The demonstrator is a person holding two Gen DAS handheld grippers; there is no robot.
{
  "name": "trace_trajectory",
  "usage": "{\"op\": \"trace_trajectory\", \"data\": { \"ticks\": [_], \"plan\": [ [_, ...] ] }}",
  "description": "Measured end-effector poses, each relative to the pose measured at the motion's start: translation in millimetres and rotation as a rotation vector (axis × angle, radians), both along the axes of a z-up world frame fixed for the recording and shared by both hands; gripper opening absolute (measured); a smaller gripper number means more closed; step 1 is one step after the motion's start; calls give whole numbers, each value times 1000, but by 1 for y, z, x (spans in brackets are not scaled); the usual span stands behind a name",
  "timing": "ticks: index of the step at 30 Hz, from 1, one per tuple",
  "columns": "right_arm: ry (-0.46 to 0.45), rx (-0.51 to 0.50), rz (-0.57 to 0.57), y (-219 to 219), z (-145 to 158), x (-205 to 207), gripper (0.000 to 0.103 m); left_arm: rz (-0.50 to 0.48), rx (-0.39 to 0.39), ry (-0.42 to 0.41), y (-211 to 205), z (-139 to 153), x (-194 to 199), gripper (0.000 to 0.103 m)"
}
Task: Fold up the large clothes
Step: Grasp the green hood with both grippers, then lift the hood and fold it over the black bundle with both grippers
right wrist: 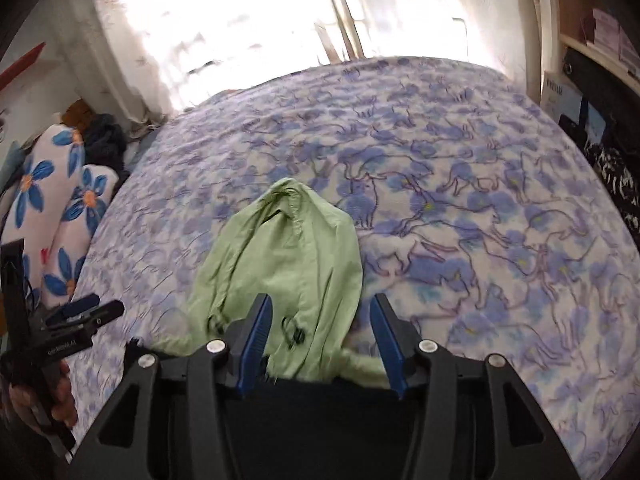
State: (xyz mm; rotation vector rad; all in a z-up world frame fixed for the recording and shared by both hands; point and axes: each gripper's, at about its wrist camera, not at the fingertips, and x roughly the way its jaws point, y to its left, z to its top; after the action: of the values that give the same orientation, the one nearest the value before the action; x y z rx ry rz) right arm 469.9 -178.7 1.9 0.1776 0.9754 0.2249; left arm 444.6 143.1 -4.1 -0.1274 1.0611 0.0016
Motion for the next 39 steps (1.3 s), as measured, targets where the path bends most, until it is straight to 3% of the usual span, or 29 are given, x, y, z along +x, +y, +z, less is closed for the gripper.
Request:
{"op": "trace_trajectory", "data": {
  "ticks": [4,6,11,16,18,19,20,22,25,28,34,39],
  "plan": [
    [82,87,-9,2,-42,52,51,9,-17,44,-1,-46,41,81],
    [110,71,-22,7,-61,73,51,27,5,54,-3,-65,59,81],
    [154,50,-51,14,-102,115,51,39,-41,104,-8,-108,96,81],
    [185,39,-78,14,-133,138,51,32,-25,135,-11,-135,116,77],
    [171,42,-74,16,-136,140,50,13,-18,112,-13,-136,117,62],
    [156,24,-68,18,-135,140,38,3,-18,105,-14,-136,118,37],
    [154,14,-45,22,-135,140,17,-18,-47,102,-15,-133,118,4],
    [137,1,-28,29,-127,137,7,-16,-67,100,-19,-127,119,3],
    [81,-16,-8,35,-104,126,5,-7,-22,43,-27,-104,110,2],
    [14,-9,17,35,-68,103,4,-12,-27,-4,-28,-76,96,1],
    [-118,38,52,21,4,37,4,-63,-70,-116,-6,-2,21,1],
    [-193,45,127,11,45,-45,4,-96,-104,-135,14,31,-55,1]
  ]
}}
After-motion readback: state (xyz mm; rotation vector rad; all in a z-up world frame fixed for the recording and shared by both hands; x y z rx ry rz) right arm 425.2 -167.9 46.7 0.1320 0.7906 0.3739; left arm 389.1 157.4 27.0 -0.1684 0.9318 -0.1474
